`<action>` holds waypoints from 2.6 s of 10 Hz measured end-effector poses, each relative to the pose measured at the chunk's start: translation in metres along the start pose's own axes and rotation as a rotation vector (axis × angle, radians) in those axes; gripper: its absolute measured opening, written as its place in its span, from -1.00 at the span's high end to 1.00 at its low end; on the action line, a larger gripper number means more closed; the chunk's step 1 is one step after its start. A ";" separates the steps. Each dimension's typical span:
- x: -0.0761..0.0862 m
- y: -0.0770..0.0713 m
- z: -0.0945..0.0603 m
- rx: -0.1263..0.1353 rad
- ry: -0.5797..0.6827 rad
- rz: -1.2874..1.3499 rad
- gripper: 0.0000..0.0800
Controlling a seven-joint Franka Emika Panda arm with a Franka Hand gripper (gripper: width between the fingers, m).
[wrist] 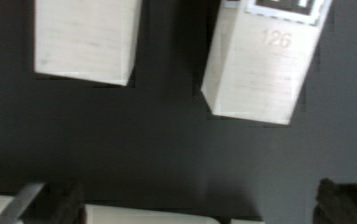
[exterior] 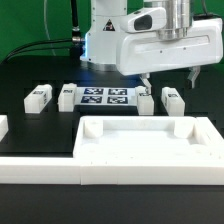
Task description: Assemble desk
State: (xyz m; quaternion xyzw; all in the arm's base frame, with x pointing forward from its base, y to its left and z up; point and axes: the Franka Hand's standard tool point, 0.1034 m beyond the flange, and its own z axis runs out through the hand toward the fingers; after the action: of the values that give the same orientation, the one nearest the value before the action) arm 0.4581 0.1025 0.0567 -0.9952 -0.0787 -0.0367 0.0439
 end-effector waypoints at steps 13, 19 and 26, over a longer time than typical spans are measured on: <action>-0.004 -0.016 0.012 0.002 -0.457 0.318 -0.62; -0.016 -0.014 0.016 0.014 -0.862 0.317 -0.62; -0.015 -0.019 0.027 0.125 -1.066 0.225 -0.62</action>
Offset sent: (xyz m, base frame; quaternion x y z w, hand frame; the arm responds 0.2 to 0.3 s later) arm 0.0031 -0.0021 0.0025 -0.1023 -0.0174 0.1792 0.9783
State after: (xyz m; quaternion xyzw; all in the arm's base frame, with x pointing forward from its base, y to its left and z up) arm 0.4421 0.1213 0.0305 -0.8737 0.0148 0.4824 0.0604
